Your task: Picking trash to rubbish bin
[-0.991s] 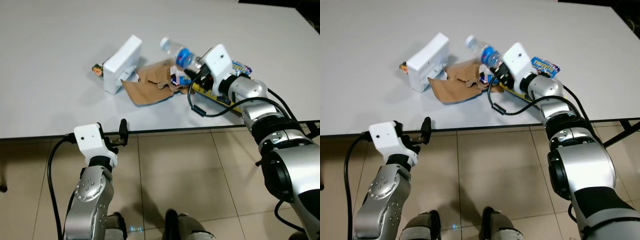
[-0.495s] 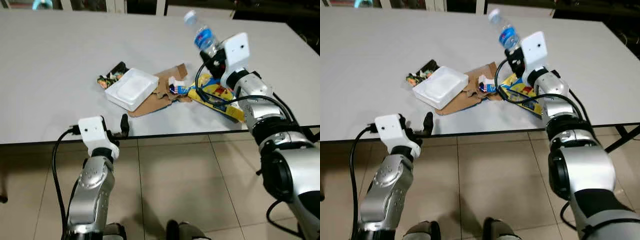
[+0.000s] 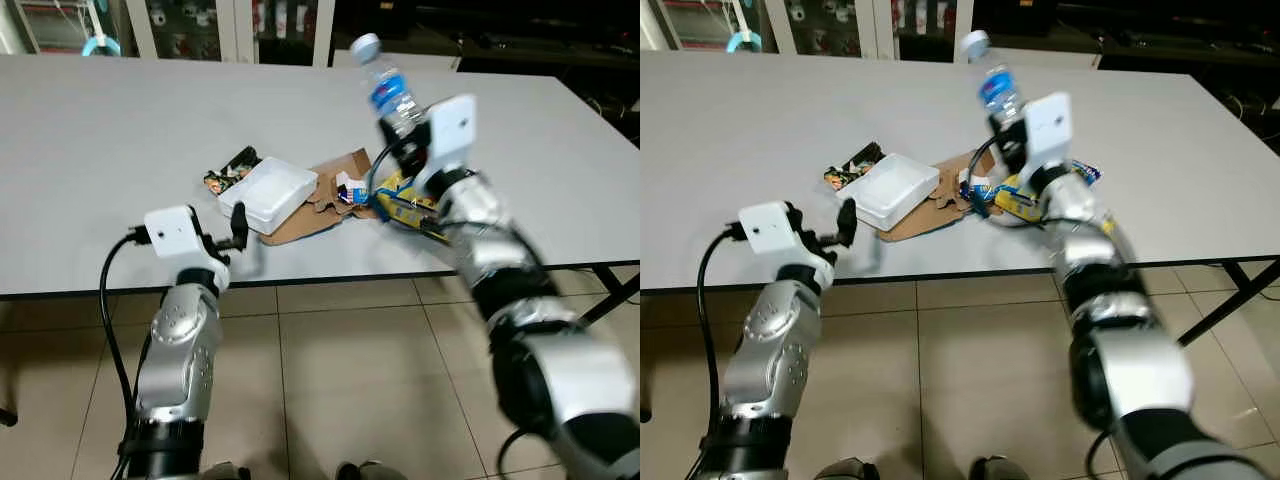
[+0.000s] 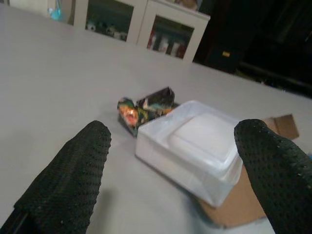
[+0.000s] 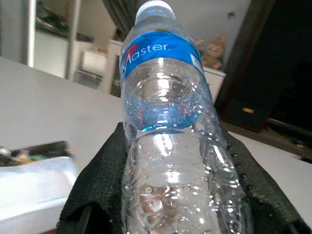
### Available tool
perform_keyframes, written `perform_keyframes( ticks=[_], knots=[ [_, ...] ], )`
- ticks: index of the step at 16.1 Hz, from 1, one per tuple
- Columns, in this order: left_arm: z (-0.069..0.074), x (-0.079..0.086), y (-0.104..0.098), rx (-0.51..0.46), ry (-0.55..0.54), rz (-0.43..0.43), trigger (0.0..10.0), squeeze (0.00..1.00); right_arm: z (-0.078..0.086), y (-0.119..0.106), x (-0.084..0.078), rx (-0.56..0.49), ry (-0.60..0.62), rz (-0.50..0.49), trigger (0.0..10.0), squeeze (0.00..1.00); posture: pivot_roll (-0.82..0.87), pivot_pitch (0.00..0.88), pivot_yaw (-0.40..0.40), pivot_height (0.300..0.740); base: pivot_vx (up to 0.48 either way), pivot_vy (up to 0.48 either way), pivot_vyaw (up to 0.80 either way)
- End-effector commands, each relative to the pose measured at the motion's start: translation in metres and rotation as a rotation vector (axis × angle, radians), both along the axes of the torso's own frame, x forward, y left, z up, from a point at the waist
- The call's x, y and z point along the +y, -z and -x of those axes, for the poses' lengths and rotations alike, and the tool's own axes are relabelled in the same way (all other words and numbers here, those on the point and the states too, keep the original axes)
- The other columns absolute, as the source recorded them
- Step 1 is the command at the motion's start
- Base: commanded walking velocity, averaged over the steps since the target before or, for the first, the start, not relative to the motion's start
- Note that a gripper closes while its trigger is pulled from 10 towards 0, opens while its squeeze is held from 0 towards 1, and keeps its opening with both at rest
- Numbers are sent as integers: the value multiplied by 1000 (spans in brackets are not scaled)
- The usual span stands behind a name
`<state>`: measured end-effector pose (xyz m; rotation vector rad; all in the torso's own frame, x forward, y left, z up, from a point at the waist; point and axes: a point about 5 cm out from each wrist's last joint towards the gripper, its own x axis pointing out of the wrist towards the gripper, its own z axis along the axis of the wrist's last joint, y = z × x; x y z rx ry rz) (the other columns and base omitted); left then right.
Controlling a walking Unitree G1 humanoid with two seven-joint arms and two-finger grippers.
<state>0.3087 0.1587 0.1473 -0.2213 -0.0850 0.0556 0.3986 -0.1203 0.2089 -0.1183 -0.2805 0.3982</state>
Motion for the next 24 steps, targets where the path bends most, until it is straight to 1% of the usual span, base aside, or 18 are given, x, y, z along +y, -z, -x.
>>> perform_keyframes(
  ticks=[1, 3, 5, 10, 13, 17, 18, 24],
  knots=[
    [-1, -2, 3, 9, 5, 5, 10000, 0, 2, -4, -2, -27, -6, -15, 10000, 0, -16, 0, -71, 740, 0, 0, 0],
    [-1, -1, 4, 6, 2, 18, 10000, 0, 5, 0, 5, -29, -25, -15, 10000, 0, -16, 0, -71, 740, 0, 0, 0],
    [-1, -1, 2, -20, 8, 29, 10000, 0, 6, 0, 8, -29, -35, -16, 10000, 0, -14, 0, -71, 740, 172, 0, 0],
    [-2, -1, 2, -28, 10, 11, 10000, 0, 9, -5, 10, -62, -37, -2, 10000, 0, -25, 0, -74, 740, 432, 0, 0],
    [-2, -3, 4, -27, 6, 5, 10000, 0, 9, -6, 11, -59, -37, -10, 10000, 0, -29, 0, -76, 740, 480, 0, 0],
    [-3, -3, 5, -23, 0, 8, 10000, 0, 9, -9, 11, -72, -32, 7, 10000, 0, -33, 0, -77, 740, 427, 0, 0],
    [-4, -3, 6, -20, -20, 19, 10000, 0, 9, -9, 10, -72, -30, 10, 10000, 0, -35, 0, -78, 740, 0, 0, 0],
    [-3, -6, 7, -15, -9, 16, 10000, 0, 10, -7, 9, -71, -23, 23, 10000, 0, -39, 0, -76, 740, 0, 0, 0]
  ],
)
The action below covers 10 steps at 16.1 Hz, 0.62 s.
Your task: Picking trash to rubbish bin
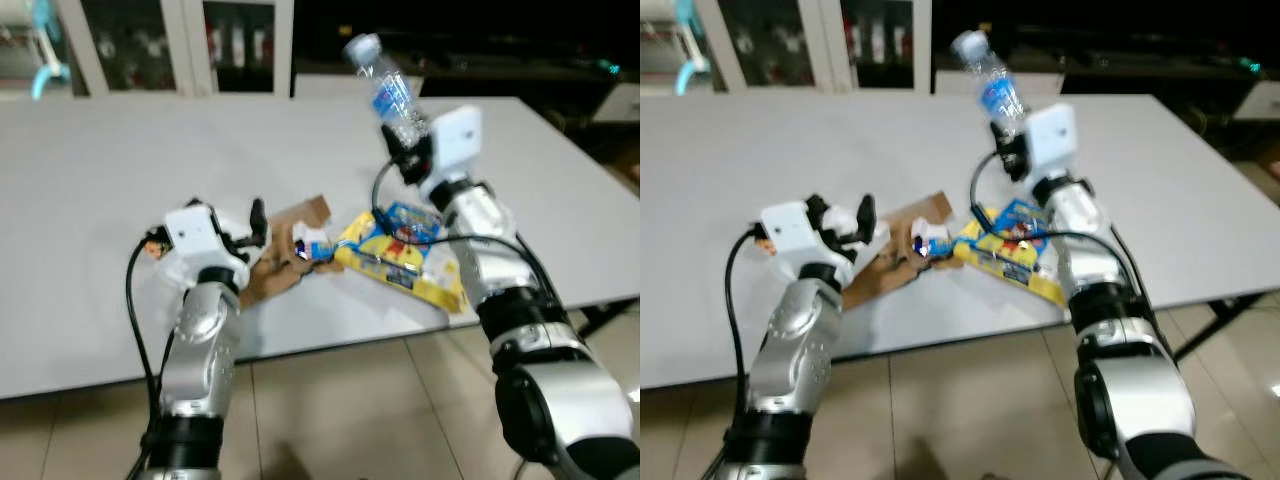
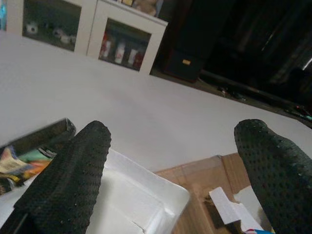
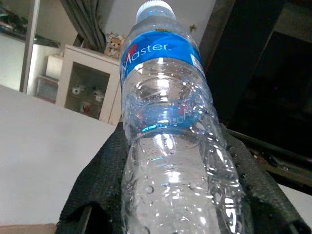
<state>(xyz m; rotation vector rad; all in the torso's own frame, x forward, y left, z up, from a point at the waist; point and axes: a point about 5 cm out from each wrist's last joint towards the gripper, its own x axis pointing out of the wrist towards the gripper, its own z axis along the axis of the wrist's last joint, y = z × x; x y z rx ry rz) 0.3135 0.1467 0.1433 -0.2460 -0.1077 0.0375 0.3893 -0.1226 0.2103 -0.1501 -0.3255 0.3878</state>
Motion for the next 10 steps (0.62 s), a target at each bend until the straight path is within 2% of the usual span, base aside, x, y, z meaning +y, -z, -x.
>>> perform_keyframes(
  ticks=[1, 7, 10],
  knots=[
    [2, 6, 3, 11, -26, -7, 10000, 0, 1, -6, 11, -20, -34, 4, 10000, 0, -39, 0, -76, 740, 0, 0, 0],
    [1, 5, 6, 27, -35, 2, 10000, 0, 1, -4, 10, -12, -30, 9, 10000, 0, -43, 1, -79, 740, 0, 0, 0],
    [-1, 10, 14, 84, -67, 61, 10000, 0, 1, -4, 10, -12, -32, 12, 10000, 0, -43, 2, -79, 740, 0, 0, 0]
  ],
)
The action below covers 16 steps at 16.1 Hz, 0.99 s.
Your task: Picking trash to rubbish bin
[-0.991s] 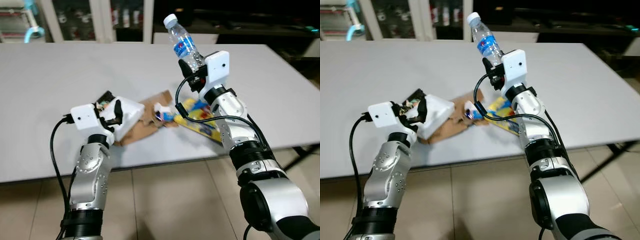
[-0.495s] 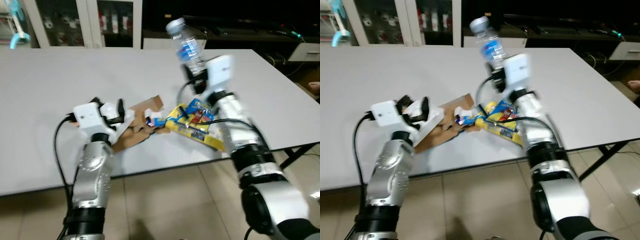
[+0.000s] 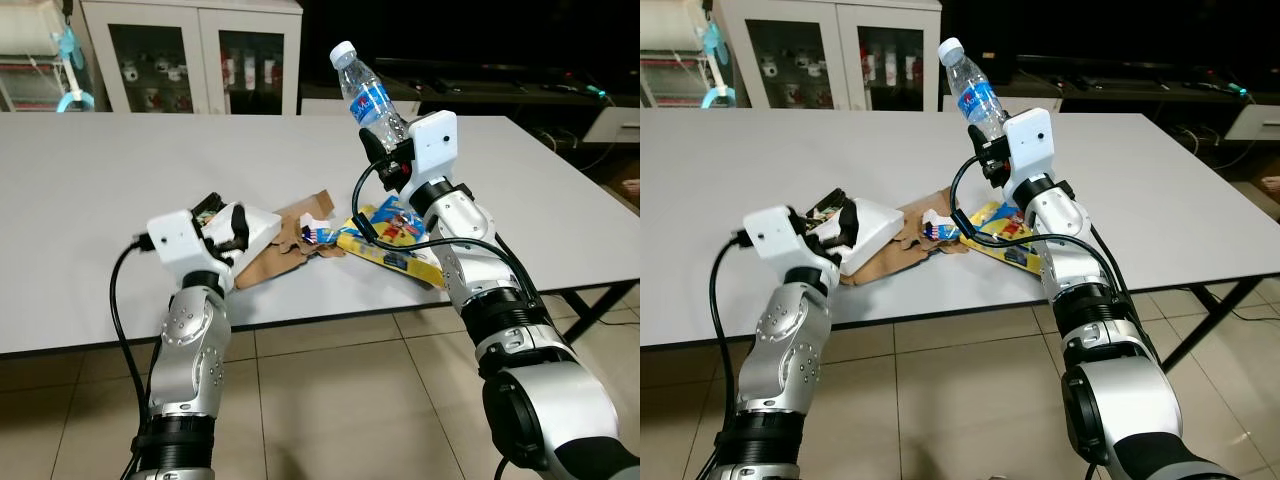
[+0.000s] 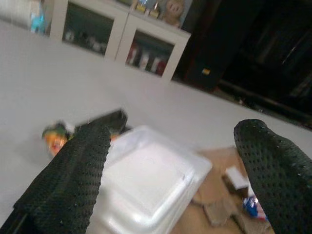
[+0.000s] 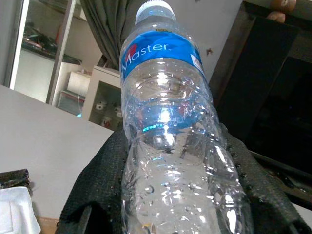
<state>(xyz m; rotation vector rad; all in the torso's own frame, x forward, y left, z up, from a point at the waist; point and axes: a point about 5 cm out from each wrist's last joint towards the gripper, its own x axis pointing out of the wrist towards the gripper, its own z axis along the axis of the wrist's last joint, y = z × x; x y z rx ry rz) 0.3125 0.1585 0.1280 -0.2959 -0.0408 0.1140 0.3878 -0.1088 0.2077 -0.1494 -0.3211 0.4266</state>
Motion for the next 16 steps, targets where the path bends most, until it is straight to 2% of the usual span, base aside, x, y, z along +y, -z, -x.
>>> perform_keyframes(
  ticks=[1, 4, 9, 16],
  knots=[
    [-4, 0, 2, 26, -13, 32, 10000, 0, -1, -5, -4, -14, 7, 7, 10000, 0, -43, 2, -79, 740, 0, 0, 0],
    [-12, 8, 12, 99, -87, 70, 10000, 0, -1, -5, -4, -8, 7, 10, 10000, 0, -42, 7, -83, 740, 0, 0, 0],
    [-25, 20, 16, 118, -120, 94, 10000, 0, -1, -3, -6, -4, 9, 16, 10000, 0, -52, 7, -85, 740, 0, 0, 0],
    [-26, 24, 30, 171, -132, 142, 10000, 0, 1, 0, -5, 6, 4, 18, 10000, 0, -59, 31, -80, 740, 0, 0, 0]
  ],
)
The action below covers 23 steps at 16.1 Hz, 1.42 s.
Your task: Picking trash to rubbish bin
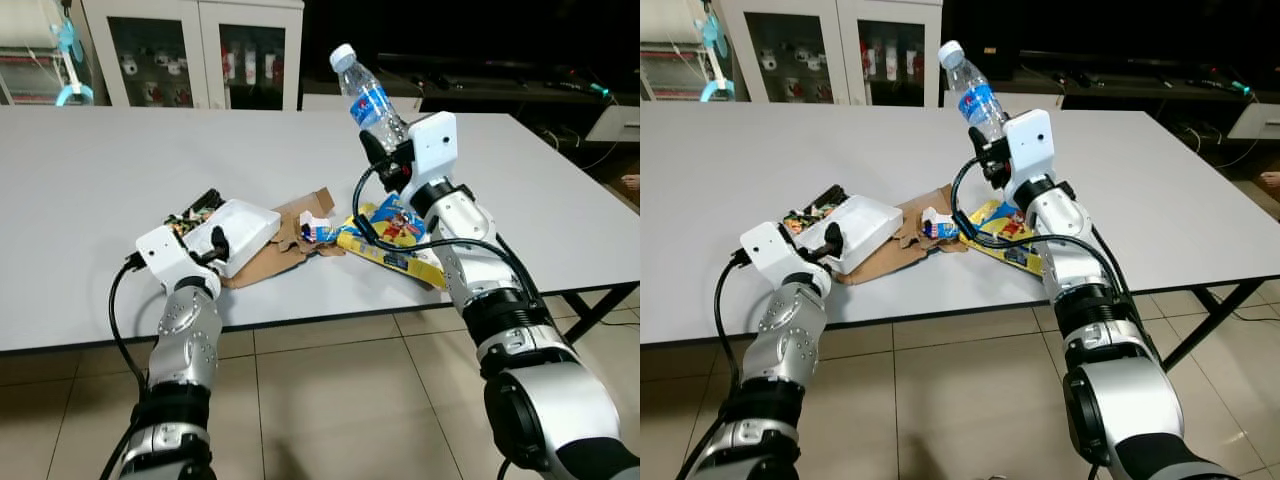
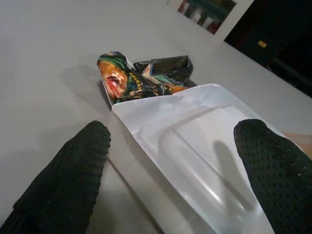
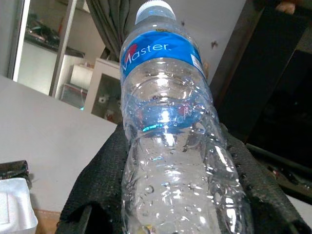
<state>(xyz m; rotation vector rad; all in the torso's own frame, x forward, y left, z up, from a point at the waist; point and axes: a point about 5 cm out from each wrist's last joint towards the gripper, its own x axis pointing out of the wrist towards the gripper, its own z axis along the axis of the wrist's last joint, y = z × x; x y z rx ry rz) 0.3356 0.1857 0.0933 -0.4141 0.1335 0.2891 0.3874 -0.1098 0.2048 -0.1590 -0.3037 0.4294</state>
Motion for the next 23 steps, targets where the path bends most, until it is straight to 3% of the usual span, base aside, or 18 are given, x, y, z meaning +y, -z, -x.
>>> perform_keyframes(
  ticks=[1, 7, 14, 19, 21, 22, 23],
  knots=[
    [-5, -2, -3, -8, 14, 17, 10000, 0, 1, -1, -4, -6, 3, 9, 10000, 0, -61, 33, -79, 740, 0, 0, 0],
    [-12, 6, 8, 69, -14, 140, 10000, 0, 2, 3, -7, 10, 11, 10, 10000, 0, -76, 42, -74, 740, 0, 0, 0],
    [-11, -3, 15, 110, -11, 195, 10000, 0, 2, 3, -9, 14, 18, 15, 10000, 0, -78, 32, -71, 740, 0, 0, 0],
    [12, -10, 40, 198, -4, 207, 10000, 0, 0, 1, -9, 21, 19, 13, 10000, 0, -61, 29, -81, 740, 0, 0, 0],
    [22, -10, 55, 262, -11, 251, 10000, 0, -1, 0, -7, 20, 14, 12, 10000, 0, -60, 28, -83, 740, 0, 0, 0],
    [26, -10, 61, 294, -19, 284, 4706, 0, -1, 0, -7, 20, 13, 12, 10000, 0, -60, 28, -83, 740, 0, 0, 0],
    [28, -10, 64, 314, -22, 301, 3059, 0, 0, 0, -8, 20, 13, 13, 10000, 0, -60, 28, -83, 740, 0, 0, 0]
  ],
)
